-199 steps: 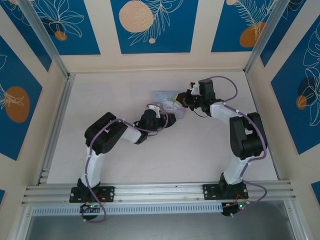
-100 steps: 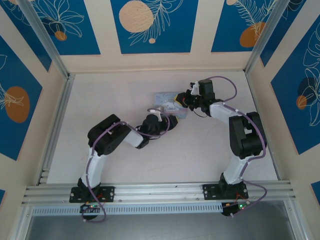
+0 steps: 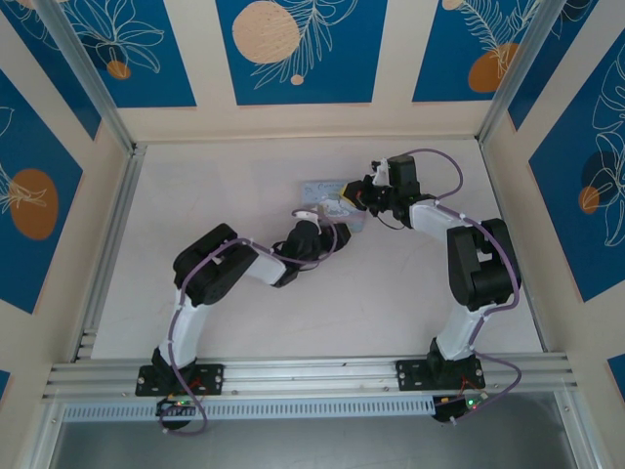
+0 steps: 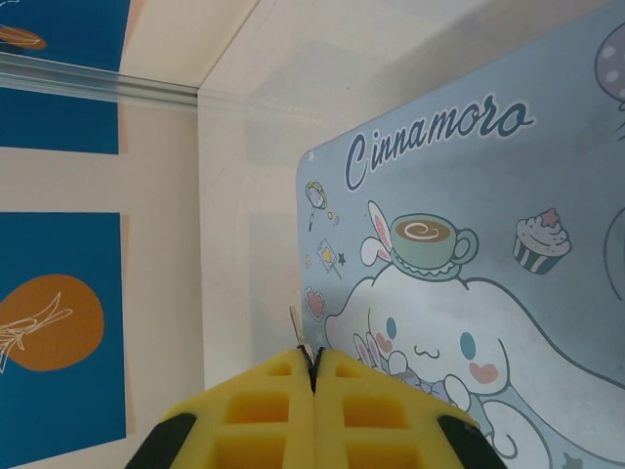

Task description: Unlock a padlock with a key

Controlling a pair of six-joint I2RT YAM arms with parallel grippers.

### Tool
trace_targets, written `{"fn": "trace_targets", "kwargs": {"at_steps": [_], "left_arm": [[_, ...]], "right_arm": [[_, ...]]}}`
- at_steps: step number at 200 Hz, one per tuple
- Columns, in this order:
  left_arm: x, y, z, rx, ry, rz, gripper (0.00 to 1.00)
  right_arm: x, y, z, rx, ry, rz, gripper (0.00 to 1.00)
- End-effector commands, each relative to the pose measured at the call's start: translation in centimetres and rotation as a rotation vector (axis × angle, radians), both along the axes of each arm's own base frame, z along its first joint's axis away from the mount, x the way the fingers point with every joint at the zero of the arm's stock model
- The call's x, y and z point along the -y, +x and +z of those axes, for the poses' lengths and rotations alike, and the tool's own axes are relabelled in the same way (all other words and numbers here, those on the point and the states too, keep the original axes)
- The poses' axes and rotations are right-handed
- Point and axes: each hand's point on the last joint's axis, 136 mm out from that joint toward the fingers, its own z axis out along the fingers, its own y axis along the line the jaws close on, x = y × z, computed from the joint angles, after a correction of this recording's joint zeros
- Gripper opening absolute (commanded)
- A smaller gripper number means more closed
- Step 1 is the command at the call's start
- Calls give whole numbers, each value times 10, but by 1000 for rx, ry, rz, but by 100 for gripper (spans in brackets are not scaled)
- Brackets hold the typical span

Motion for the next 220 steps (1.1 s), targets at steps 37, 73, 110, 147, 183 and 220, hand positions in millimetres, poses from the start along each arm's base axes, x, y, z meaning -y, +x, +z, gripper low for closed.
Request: {"fn": "trace_targets", "kwargs": {"at_steps": [37,73,110,147,183,220], "left_arm": [[-8,-4,-42,-77,138,68,42],[-6,-1,-42,-78,132,72,32],[-6,0,-44,-81,140,79,25],[-7,0,-45,-83,154,82,16],[-5,-1,-43,-84,157,69,7],[-1,-7,-32,-94,123,30,0]], "right_arm": [[-2,-5,-8,-20,9,13,0],[-2,-4,-7,-17,11,12,0],[-2,-5,-8,-22,10,10,0],[-2,-6,-9,-25,10,12,0],[-2,-5,-6,-19,12,12,0],[2,-5,9,-2,11,1,0]]}}
